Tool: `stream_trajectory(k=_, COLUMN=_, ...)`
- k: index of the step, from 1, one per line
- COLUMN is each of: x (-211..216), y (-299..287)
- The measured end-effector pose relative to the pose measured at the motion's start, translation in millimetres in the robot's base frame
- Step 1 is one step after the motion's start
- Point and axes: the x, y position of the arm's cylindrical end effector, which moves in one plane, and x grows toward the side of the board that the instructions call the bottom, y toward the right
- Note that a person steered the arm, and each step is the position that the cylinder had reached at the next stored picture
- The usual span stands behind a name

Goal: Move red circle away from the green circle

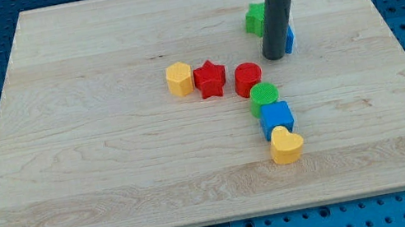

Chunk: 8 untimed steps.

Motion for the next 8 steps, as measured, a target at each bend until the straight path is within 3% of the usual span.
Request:
stream_trajectory(k=2, x=37, y=7)
stream_trajectory(k=4, x=37, y=-76)
stream_trajectory(k=7, x=63, y=-78)
stream_trajectory(k=8, x=65, y=-113)
